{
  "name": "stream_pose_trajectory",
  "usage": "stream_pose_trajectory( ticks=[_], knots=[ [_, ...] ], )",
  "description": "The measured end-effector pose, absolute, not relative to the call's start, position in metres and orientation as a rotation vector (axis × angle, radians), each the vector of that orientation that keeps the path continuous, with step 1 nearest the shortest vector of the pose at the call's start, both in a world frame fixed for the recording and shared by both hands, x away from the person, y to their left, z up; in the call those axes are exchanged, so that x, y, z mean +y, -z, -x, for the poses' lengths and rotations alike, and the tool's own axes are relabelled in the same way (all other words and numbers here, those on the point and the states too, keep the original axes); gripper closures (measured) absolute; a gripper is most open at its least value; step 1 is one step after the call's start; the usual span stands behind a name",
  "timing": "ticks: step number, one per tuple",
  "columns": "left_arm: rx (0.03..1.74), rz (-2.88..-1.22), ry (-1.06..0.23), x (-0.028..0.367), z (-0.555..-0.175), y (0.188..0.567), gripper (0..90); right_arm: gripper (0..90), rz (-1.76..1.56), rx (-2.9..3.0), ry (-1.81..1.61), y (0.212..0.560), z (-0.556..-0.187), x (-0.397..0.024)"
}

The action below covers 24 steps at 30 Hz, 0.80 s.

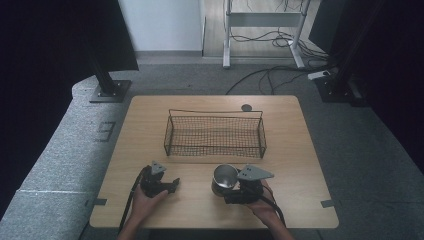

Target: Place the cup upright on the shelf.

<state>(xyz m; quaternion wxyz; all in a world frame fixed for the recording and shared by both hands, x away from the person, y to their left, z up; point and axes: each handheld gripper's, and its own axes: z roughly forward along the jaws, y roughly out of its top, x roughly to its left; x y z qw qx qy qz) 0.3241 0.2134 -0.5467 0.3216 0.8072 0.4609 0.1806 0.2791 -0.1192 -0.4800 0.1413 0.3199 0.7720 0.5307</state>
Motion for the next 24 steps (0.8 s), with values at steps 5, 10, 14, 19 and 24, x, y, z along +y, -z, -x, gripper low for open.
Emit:
stream_pose_trajectory(
  ticks=[5, 10, 14, 19, 24],
  knots=[
    [1.21, -2.12, -0.474, 0.213, -0.324, 0.547, 14.7, 18.5, -0.938, 2.21, -1.553, 0.473, -0.286, -0.126],
    [1.21, -2.12, -0.474, 0.213, -0.324, 0.547, 14.7, 18.5, -0.956, 2.205, -1.575, 0.469, -0.295, -0.132],
    [1.211, -2.12, -0.474, 0.213, -0.324, 0.547, 14.8, 18.5, -0.961, 2.195, -1.582, 0.466, -0.301, -0.136],
    [1.211, -2.12, -0.474, 0.213, -0.324, 0.547, 14.8, 18.5, -0.967, 2.18, -1.587, 0.46, -0.306, -0.138],
    [1.211, -2.12, -0.474, 0.213, -0.324, 0.547, 14.8, 18.5, -0.966, 2.166, -1.588, 0.455, -0.309, -0.139]
  ],
)
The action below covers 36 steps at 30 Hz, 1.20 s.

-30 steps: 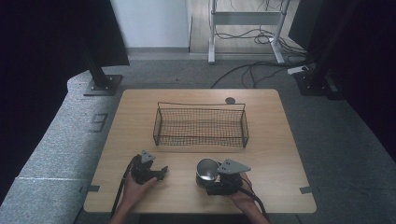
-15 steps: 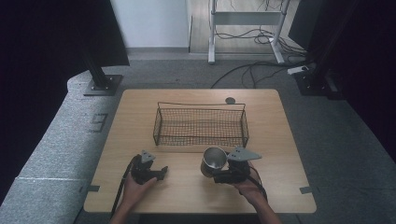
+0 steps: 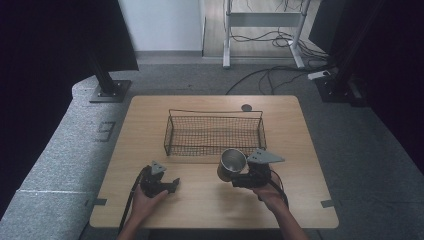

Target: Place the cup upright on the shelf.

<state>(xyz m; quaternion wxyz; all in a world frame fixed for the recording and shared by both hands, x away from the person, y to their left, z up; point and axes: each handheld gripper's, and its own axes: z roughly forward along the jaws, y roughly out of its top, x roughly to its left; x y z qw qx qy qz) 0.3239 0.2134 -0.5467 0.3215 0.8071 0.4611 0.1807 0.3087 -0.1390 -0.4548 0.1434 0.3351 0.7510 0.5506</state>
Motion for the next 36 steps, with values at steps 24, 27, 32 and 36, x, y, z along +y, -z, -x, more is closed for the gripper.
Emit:
stream_pose_trajectory(
  ticks=[24, 27, 32, 36],
  knots=[
    [1.211, -2.119, -0.475, 0.213, -0.324, 0.547, 14.8, 18.5, -0.957, 2.151, -1.543, 0.435, -0.333, -0.133],
    [1.21, -2.122, -0.475, 0.213, -0.324, 0.547, 14.8, 18.5, -0.957, 2.152, -1.535, 0.432, -0.337, -0.131],
    [1.21, -2.121, -0.475, 0.213, -0.324, 0.547, 14.8, 18.5, -0.988, 2.139, -1.524, 0.427, -0.344, -0.131],
    [1.21, -2.122, -0.474, 0.213, -0.324, 0.547, 14.8, 18.5, -1.002, 2.124, -1.542, 0.424, -0.349, -0.133]
  ],
)
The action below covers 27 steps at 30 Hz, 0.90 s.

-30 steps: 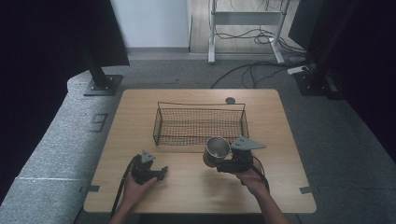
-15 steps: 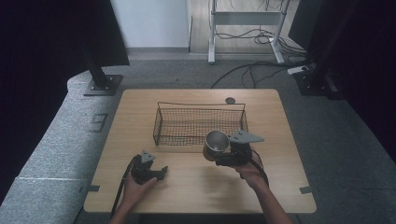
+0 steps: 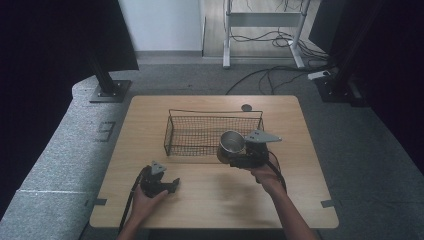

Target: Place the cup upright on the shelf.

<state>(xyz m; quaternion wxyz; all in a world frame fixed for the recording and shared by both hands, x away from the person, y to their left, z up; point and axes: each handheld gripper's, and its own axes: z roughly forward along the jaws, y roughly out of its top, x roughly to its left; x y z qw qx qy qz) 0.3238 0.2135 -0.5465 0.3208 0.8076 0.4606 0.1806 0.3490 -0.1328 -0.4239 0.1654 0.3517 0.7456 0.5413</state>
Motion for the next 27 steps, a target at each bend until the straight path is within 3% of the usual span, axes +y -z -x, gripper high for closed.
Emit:
stream_pose_trajectory(
  ticks=[27],
  knots=[
    [1.21, -2.122, -0.475, 0.213, -0.324, 0.547, 14.8, 18.5, -1.045, 2.074, -1.519, 0.409, -0.37, -0.141]
  ],
)
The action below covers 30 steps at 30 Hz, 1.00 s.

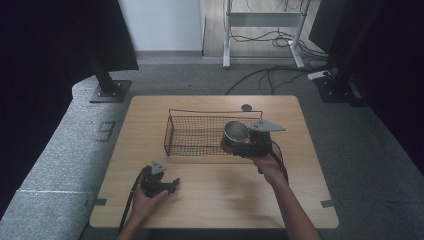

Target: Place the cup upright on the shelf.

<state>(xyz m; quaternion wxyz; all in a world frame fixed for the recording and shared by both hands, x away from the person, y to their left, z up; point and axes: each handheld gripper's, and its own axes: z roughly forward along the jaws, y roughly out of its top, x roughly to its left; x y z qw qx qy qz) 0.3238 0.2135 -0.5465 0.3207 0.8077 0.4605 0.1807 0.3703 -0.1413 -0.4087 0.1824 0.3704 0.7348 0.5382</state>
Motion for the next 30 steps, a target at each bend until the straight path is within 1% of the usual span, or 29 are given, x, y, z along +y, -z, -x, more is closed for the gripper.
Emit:
stream_pose_trajectory(
  ticks=[30],
  knots=[
    [1.21, -2.123, -0.474, 0.213, -0.324, 0.547, 14.8, 18.4, -1.078, 2.063, -1.478, 0.408, -0.403, -0.149]
  ],
)
